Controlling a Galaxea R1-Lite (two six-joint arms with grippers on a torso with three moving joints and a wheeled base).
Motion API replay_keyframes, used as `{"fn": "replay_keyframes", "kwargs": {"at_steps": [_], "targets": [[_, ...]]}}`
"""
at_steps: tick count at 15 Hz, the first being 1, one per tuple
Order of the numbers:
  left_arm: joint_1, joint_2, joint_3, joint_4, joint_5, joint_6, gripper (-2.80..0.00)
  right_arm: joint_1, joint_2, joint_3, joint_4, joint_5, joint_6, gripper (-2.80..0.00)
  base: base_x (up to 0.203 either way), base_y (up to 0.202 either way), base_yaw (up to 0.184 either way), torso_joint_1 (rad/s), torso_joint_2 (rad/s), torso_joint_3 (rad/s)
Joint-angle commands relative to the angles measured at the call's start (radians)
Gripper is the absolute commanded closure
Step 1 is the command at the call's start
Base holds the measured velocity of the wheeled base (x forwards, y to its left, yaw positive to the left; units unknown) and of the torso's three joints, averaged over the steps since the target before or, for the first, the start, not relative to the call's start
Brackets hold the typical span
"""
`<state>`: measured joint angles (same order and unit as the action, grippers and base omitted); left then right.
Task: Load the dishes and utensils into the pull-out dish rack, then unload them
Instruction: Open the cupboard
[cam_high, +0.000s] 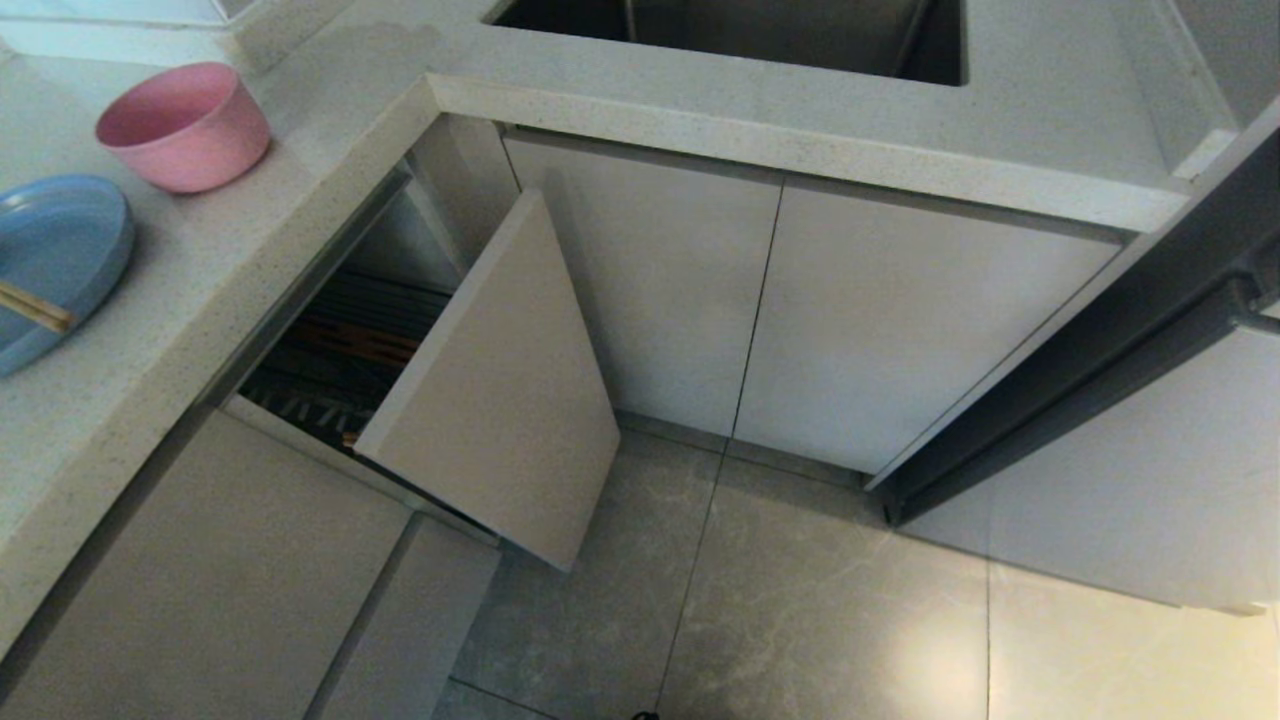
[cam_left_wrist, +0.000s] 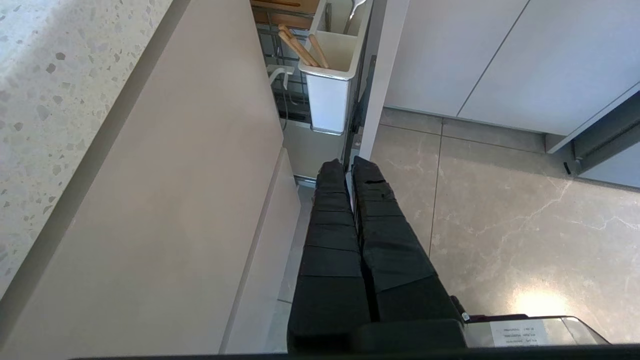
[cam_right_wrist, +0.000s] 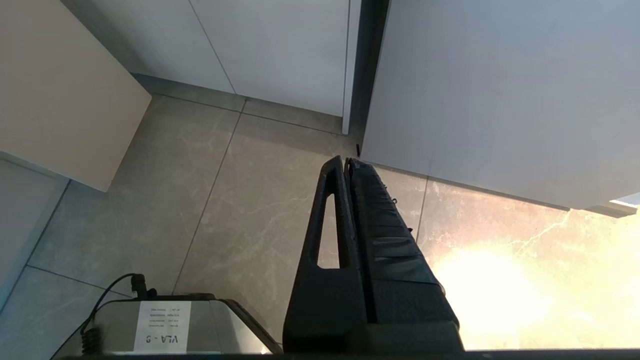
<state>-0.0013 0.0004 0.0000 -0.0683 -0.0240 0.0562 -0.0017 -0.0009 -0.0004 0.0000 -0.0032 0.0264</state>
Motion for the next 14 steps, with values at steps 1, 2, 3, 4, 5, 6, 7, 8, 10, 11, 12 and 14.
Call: {"fn": "replay_keyframes", "kwargs": {"at_steps": [1, 2, 3, 4, 5, 6, 7, 8, 10, 11, 12, 14], "targets": [[0.001, 0.000, 0.039, -0.001, -0.001, 0.001, 0.00, 0.000, -0.001, 0.000, 0.000, 0.000, 0.000, 0.00, 0.000, 0.000, 0.000, 0.000, 0.00, 0.000], [0.000, 0.000, 0.038, -0.001, 0.000, 0.001, 0.00, 0.000, -0.001, 0.000, 0.000, 0.000, 0.000, 0.00, 0.000, 0.000, 0.000, 0.000, 0.00, 0.000], [0.000, 0.000, 0.039, -0.001, -0.001, 0.001, 0.00, 0.000, -0.001, 0.000, 0.000, 0.000, 0.000, 0.00, 0.000, 0.000, 0.000, 0.000, 0.00, 0.000], [0.000, 0.000, 0.038, -0.001, -0.001, 0.001, 0.00, 0.000, -0.001, 0.000, 0.000, 0.000, 0.000, 0.00, 0.000, 0.000, 0.000, 0.000, 0.00, 0.000], [0.001, 0.000, 0.039, -0.001, 0.000, 0.001, 0.00, 0.000, -0.001, 0.000, 0.000, 0.000, 0.001, 0.00, 0.000, 0.000, 0.000, 0.000, 0.00, 0.000], [0.000, 0.000, 0.038, -0.001, 0.000, 0.001, 0.00, 0.000, -0.001, 0.000, 0.000, 0.000, 0.000, 0.00, 0.000, 0.000, 0.000, 0.000, 0.00, 0.000], [0.000, 0.000, 0.038, -0.001, 0.000, 0.001, 0.00, 0.000, -0.001, 0.000, 0.000, 0.000, 0.000, 0.00, 0.000, 0.000, 0.000, 0.000, 0.00, 0.000], [0.000, 0.000, 0.039, -0.001, 0.000, 0.001, 0.00, 0.000, -0.001, 0.000, 0.000, 0.000, 0.000, 0.00, 0.000, 0.000, 0.000, 0.000, 0.00, 0.000], [0.000, 0.000, 0.038, -0.001, -0.001, 0.001, 0.00, 0.000, -0.001, 0.000, 0.000, 0.000, 0.001, 0.00, 0.000, 0.000, 0.000, 0.000, 0.00, 0.000], [0.000, 0.000, 0.038, -0.001, -0.001, 0.001, 0.00, 0.000, -0.001, 0.000, 0.000, 0.000, 0.001, 0.00, 0.000, 0.000, 0.000, 0.000, 0.00, 0.000], [0.000, 0.000, 0.038, -0.001, 0.000, 0.001, 0.00, 0.000, -0.001, 0.000, 0.000, 0.000, 0.001, 0.00, 0.000, 0.000, 0.000, 0.000, 0.00, 0.000], [0.000, 0.000, 0.038, -0.001, -0.001, 0.001, 0.00, 0.000, -0.001, 0.000, 0.000, 0.000, 0.001, 0.00, 0.000, 0.000, 0.000, 0.000, 0.00, 0.000]]}}
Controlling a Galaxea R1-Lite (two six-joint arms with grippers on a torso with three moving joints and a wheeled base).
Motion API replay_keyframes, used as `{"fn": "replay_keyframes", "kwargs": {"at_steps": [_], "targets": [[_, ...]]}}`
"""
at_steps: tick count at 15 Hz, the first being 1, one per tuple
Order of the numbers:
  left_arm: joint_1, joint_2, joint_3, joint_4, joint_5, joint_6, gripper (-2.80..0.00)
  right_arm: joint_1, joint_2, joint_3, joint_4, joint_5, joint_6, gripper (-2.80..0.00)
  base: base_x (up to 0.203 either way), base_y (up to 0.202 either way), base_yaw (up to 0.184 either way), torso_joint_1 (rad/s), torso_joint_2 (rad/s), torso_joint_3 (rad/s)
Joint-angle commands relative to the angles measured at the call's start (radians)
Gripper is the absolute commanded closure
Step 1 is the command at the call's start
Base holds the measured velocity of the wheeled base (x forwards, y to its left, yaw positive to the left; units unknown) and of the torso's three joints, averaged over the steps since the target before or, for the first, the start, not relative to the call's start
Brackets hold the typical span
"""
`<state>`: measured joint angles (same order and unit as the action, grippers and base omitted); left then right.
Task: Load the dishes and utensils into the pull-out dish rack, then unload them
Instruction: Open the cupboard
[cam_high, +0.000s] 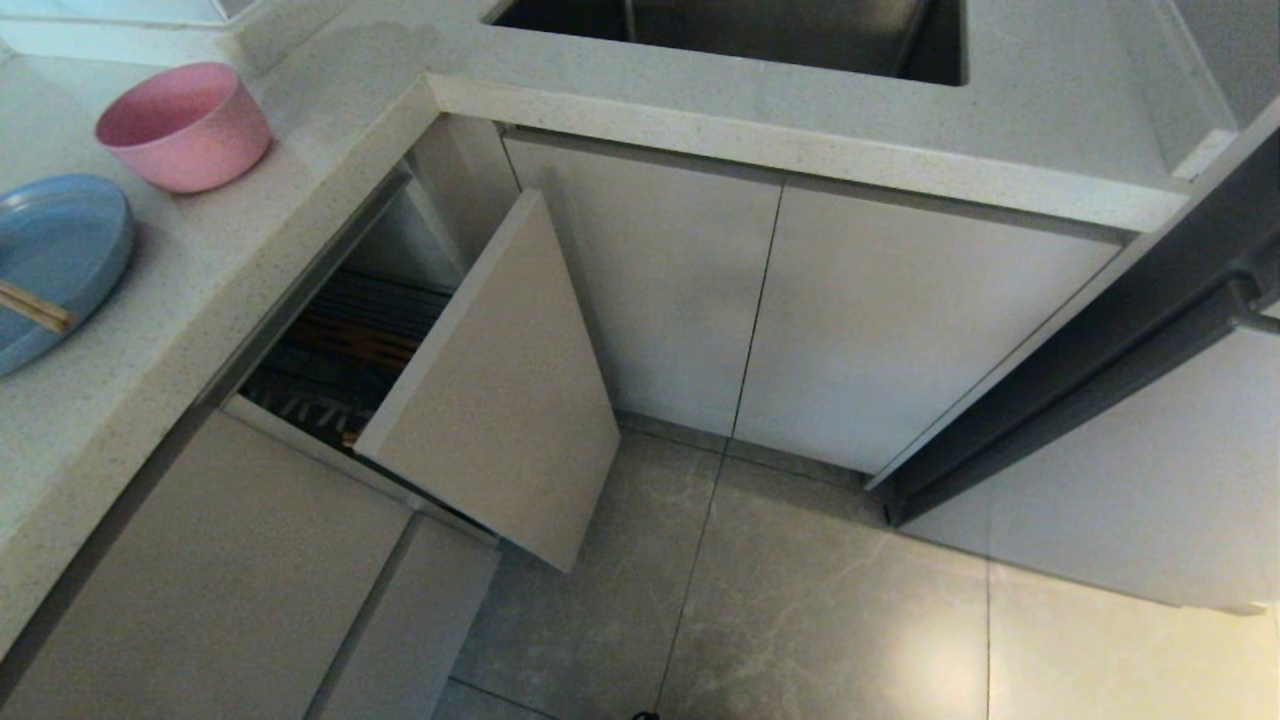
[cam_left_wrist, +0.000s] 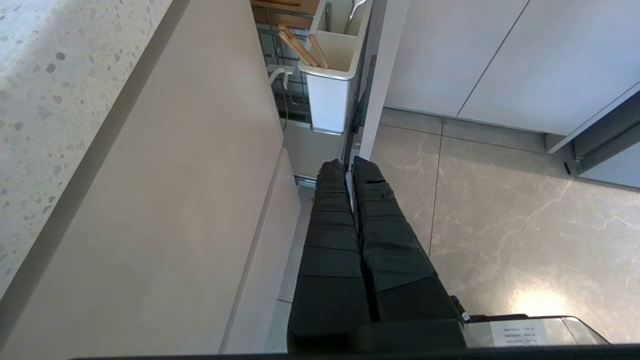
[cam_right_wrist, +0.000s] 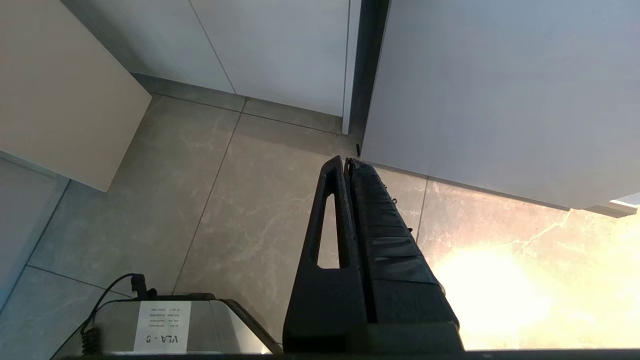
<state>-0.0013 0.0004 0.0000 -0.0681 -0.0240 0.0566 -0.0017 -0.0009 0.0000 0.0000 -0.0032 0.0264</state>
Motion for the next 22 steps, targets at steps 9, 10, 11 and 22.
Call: {"fn": "replay_keyframes", "kwargs": {"at_steps": [9, 10, 11, 22], "targets": [[-0.001, 0.018, -0.104, 0.035, 0.002, -0.006, 0.00, -0.001, -0.001, 0.000, 0.000, 0.000, 0.001, 0.00, 0.000, 0.000, 0.000, 0.000, 0.00, 0.000], [-0.001, 0.045, -0.206, 0.087, 0.001, -0.018, 0.00, 0.000, -0.001, 0.000, 0.000, 0.000, 0.001, 0.00, 0.000, 0.000, 0.000, 0.000, 0.00, 0.000], [-0.002, 0.085, -0.319, 0.152, 0.000, -0.029, 0.00, 0.000, -0.001, 0.000, 0.000, 0.001, 0.001, 0.00, 0.000, 0.000, 0.000, 0.000, 0.00, 0.000], [-0.050, 0.833, -1.023, 0.370, -0.213, -0.078, 0.00, 0.000, -0.001, 0.000, 0.000, 0.000, 0.001, 0.00, 0.000, 0.000, 0.000, 0.000, 0.00, 0.000]]}}
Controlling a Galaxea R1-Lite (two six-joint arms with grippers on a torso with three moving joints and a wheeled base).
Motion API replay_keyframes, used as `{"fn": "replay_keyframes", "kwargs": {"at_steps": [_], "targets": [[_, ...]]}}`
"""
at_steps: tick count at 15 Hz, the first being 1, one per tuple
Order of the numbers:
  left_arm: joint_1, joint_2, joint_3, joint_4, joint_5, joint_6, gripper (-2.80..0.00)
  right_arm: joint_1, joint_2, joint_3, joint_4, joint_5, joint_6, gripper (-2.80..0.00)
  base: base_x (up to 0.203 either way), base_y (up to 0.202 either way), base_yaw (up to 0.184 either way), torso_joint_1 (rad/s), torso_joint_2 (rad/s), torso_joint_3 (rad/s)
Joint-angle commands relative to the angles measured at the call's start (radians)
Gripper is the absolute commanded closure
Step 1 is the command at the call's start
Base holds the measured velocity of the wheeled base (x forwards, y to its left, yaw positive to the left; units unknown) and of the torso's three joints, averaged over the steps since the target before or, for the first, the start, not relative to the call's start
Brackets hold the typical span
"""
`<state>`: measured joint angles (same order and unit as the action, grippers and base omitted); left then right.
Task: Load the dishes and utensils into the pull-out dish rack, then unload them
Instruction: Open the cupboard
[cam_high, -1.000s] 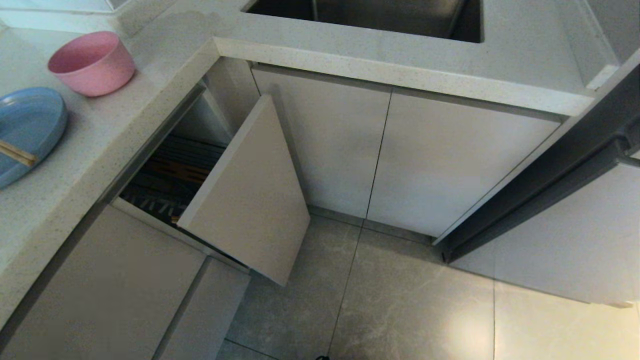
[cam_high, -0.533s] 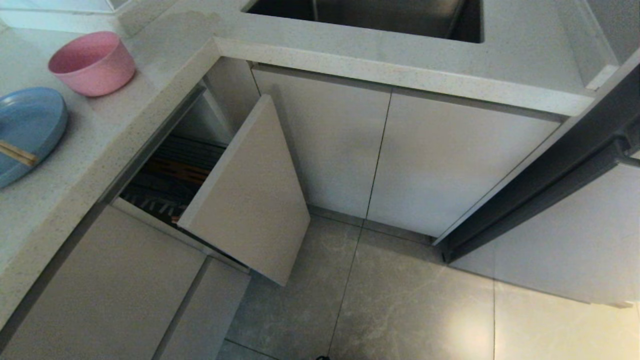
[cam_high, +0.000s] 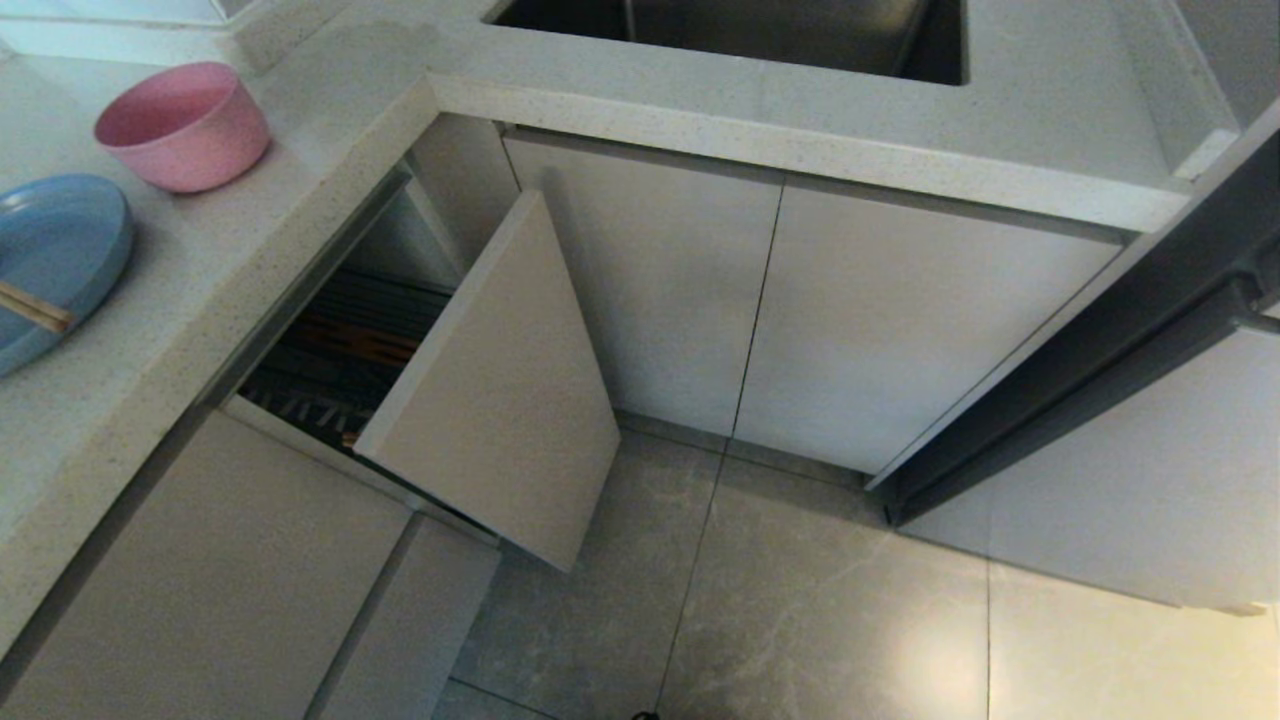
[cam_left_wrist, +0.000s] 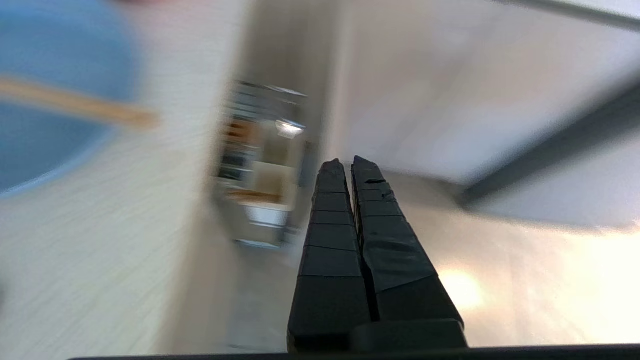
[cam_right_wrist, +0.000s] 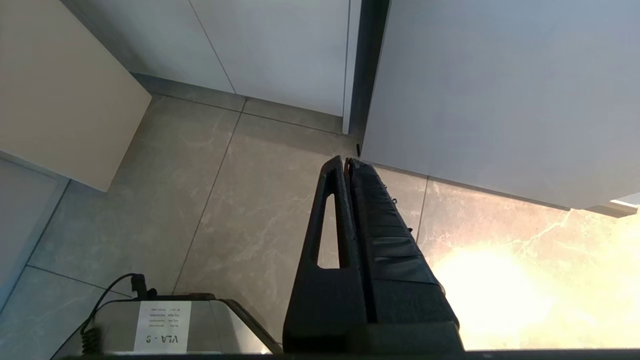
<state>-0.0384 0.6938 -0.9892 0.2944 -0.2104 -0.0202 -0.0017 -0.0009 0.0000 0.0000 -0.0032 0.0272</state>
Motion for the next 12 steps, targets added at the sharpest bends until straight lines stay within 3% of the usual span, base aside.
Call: {"fn": "replay_keyframes", "kwargs": {"at_steps": [1, 4, 8, 12], "targets": [[-0.031, 0.187, -0.044, 0.015, -0.042, 0.000, 0.00, 0.000, -0.001, 0.000, 0.000, 0.000, -0.001, 0.00, 0.000, 0.000, 0.000, 0.000, 0.00, 0.000], [-0.055, 0.343, -0.052, 0.018, -0.052, 0.030, 0.00, 0.000, -0.001, 0.000, 0.000, 0.000, 0.000, 0.00, 0.000, 0.000, 0.000, 0.000, 0.00, 0.000], [-0.060, 0.498, -0.038, -0.006, -0.039, 0.144, 0.00, 0.000, -0.001, 0.000, 0.000, 0.000, -0.001, 0.00, 0.000, 0.000, 0.000, 0.000, 0.00, 0.000], [-0.075, 0.578, -0.005, -0.158, -0.002, 0.217, 0.00, 0.000, -0.001, 0.000, 0.000, 0.000, 0.000, 0.00, 0.000, 0.000, 0.000, 0.000, 0.00, 0.000]]}}
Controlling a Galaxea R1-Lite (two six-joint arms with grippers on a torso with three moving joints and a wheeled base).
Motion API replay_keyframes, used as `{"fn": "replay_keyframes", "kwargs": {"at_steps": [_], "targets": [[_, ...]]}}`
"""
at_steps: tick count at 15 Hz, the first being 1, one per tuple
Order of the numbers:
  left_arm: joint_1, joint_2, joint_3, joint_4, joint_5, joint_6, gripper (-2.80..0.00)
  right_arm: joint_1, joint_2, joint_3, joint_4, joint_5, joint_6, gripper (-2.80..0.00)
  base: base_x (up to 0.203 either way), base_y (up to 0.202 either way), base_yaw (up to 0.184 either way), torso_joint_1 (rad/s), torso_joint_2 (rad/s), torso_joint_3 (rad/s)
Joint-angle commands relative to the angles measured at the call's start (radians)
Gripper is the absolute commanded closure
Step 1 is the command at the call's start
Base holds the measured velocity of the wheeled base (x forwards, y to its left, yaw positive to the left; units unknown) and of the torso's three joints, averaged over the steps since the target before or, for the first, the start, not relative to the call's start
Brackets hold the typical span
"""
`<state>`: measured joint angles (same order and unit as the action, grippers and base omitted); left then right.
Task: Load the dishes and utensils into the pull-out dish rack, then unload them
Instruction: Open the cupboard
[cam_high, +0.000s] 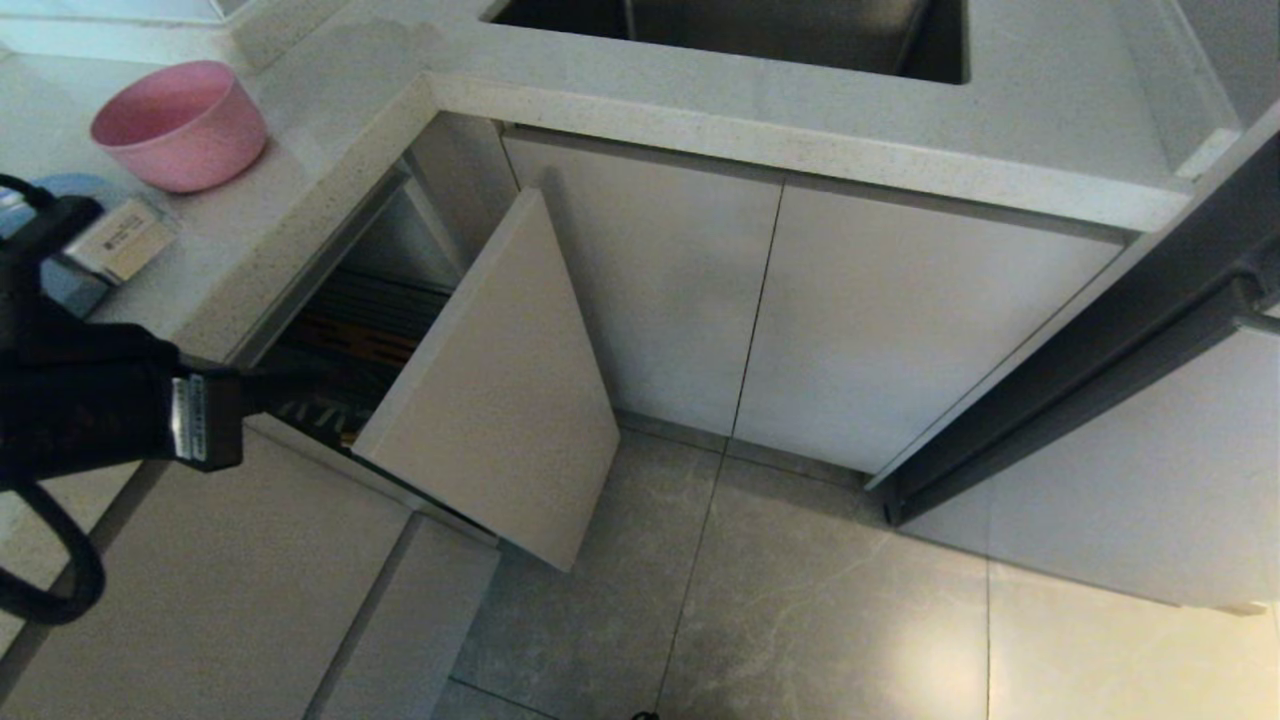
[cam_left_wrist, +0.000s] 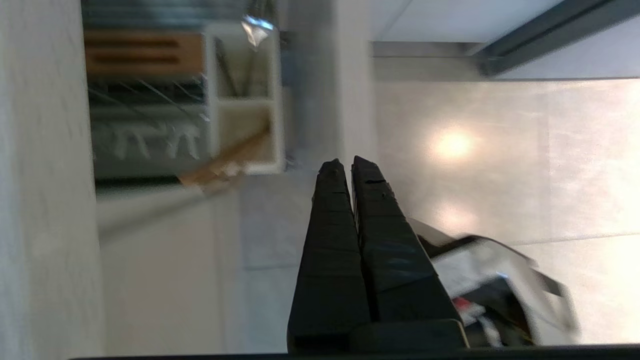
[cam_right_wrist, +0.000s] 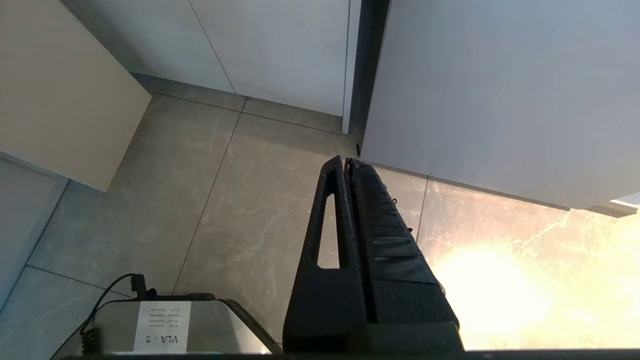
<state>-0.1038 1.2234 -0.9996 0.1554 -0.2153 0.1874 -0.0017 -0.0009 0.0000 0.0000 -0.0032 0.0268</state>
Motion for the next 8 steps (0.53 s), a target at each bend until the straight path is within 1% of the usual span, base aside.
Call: {"fn": "replay_keyframes", "kwargs": {"at_steps": [1, 2, 3, 8], "targets": [[-0.016, 0.055, 0.004, -0.029, 0.005, 0.012, 0.00, 0.000, -0.001, 0.000, 0.000, 0.000, 0.001, 0.00, 0.000, 0.000, 0.000, 0.000, 0.00, 0.000], [-0.030, 0.065, 0.003, -0.047, 0.006, 0.015, 0.00, 0.000, -0.001, 0.000, 0.000, 0.000, -0.001, 0.00, 0.000, 0.000, 0.000, 0.000, 0.00, 0.000], [-0.039, 0.073, 0.001, -0.058, 0.009, 0.015, -2.80, 0.000, -0.001, 0.000, 0.000, 0.000, 0.001, 0.00, 0.000, 0.000, 0.000, 0.000, 0.00, 0.000], [-0.063, 0.115, -0.003, -0.114, 0.007, 0.014, -2.80, 0.000, -0.001, 0.000, 0.000, 0.000, 0.000, 0.00, 0.000, 0.000, 0.000, 0.000, 0.00, 0.000]]}}
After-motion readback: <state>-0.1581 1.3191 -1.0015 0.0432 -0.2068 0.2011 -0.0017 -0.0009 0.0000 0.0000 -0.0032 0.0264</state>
